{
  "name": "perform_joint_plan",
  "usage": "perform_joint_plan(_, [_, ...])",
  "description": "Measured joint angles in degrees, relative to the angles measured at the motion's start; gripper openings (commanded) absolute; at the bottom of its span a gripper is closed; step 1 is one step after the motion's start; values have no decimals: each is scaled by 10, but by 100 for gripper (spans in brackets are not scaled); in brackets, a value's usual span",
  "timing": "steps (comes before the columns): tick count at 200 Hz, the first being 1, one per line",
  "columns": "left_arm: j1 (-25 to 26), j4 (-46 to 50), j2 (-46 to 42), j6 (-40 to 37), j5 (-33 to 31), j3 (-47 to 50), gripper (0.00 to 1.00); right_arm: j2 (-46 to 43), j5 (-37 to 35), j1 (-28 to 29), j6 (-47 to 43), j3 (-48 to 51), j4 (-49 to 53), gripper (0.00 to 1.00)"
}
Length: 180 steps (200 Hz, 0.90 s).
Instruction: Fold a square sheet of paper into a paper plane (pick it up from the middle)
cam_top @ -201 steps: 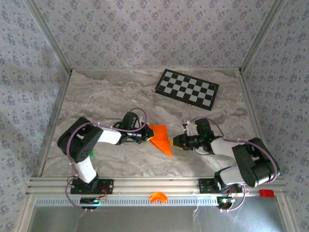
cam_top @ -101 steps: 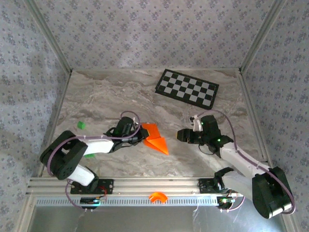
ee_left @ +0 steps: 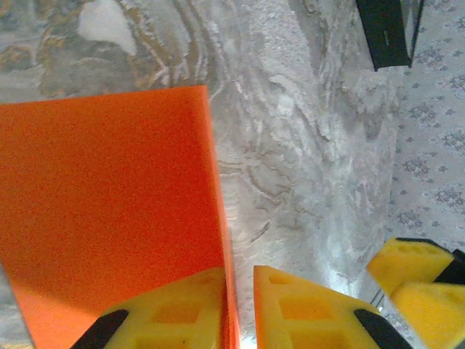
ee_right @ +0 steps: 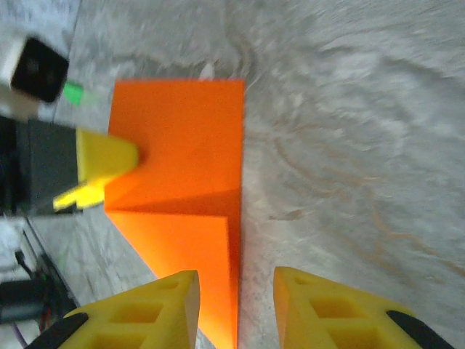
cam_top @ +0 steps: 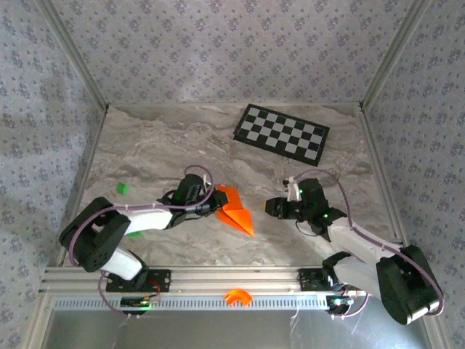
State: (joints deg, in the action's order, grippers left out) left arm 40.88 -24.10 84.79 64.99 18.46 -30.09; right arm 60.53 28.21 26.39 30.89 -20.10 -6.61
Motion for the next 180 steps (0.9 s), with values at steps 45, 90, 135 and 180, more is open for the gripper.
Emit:
perform_joint_plan(45, [0, 1, 0, 0, 4, -3, 12, 0, -173, 189, -117, -2, 14, 35])
perform_joint_plan(90, [0, 1, 0, 0, 4, -3, 11, 7, -343, 327, -216, 17, -37, 37])
perform_joint_plan(135, [0, 1, 1, 0, 4, -3, 11, 76, -431, 378, -265, 11, -78, 42])
perform_joint_plan(180, [0, 1, 8, 0, 6, -3, 11, 160, -490, 417, -296, -16, -120, 44])
